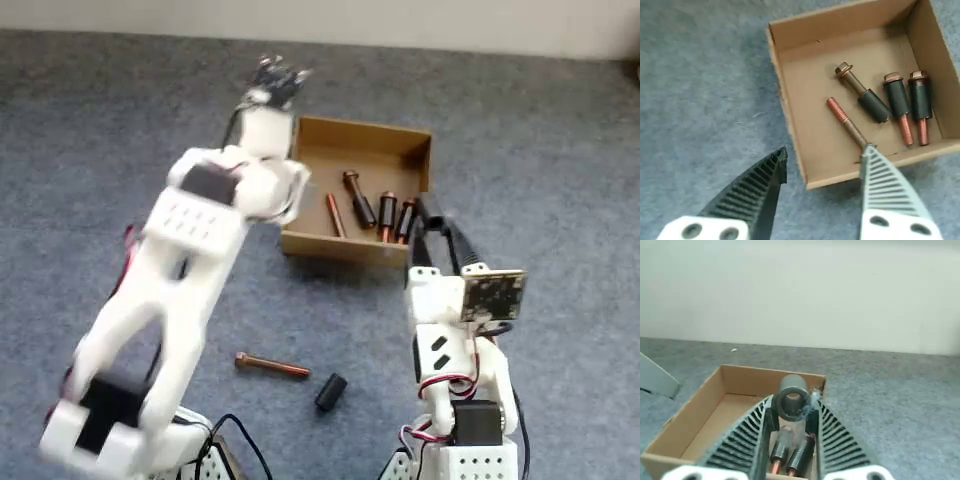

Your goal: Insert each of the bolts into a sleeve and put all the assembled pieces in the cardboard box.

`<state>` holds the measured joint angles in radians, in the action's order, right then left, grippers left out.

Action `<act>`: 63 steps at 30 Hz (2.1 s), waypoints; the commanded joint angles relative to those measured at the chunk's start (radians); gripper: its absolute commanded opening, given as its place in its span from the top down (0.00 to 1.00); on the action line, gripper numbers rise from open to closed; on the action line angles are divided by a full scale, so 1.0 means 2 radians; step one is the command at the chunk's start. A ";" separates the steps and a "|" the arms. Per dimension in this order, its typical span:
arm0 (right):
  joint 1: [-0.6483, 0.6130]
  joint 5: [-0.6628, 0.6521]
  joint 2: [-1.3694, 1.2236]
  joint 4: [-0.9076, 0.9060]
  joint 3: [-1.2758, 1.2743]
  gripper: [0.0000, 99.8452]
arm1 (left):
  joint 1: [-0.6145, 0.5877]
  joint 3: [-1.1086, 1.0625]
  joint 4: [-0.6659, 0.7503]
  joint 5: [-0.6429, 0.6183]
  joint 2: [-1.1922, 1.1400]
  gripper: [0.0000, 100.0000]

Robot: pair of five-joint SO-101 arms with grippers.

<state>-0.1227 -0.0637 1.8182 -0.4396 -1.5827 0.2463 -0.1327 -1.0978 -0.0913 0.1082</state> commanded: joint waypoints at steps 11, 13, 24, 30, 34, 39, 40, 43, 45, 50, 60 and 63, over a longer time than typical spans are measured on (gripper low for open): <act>0.046 0.028 0.009 0.035 0.033 1.00 | 0.045 0.372 -0.078 -0.040 -0.385 0.71; 0.046 0.028 0.009 0.035 0.033 1.00 | 0.048 0.403 -0.092 -0.040 -0.415 0.71; 0.046 0.028 0.009 0.035 0.033 1.00 | 0.050 0.488 -0.117 -0.040 -0.514 0.78; 0.046 0.028 0.009 0.035 0.033 1.00 | 0.053 0.496 -0.118 -0.040 -0.540 0.79; 0.045 0.028 0.009 0.035 0.032 1.00 | 0.053 0.496 -0.119 -0.040 -0.542 0.82; 0.045 0.028 0.009 0.035 0.032 1.00 | 0.061 0.494 -0.119 -0.038 -0.542 0.98; 0.045 0.028 0.009 0.035 0.032 1.00 | 0.063 0.494 -0.119 -0.038 -0.542 0.99; 0.045 0.028 0.009 0.035 0.032 1.00 | 0.069 0.497 -0.133 -0.037 -0.540 0.99; 0.045 0.028 0.009 0.035 0.032 1.00 | 0.077 0.501 -0.143 -0.038 -0.537 0.99; 0.045 0.028 0.009 0.035 0.032 1.00 | 0.089 0.552 -0.190 -0.038 -0.501 0.99; 0.045 0.028 0.009 0.035 0.032 1.00 | 0.090 0.652 -0.275 -0.038 -0.437 0.99; 0.045 0.027 0.009 0.035 0.032 1.00 | 0.089 0.689 -0.310 -0.038 -0.422 0.99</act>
<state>-0.0399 -0.0146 1.8182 -0.4058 -1.5827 0.4150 1.1224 -1.6395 -0.1634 -0.8401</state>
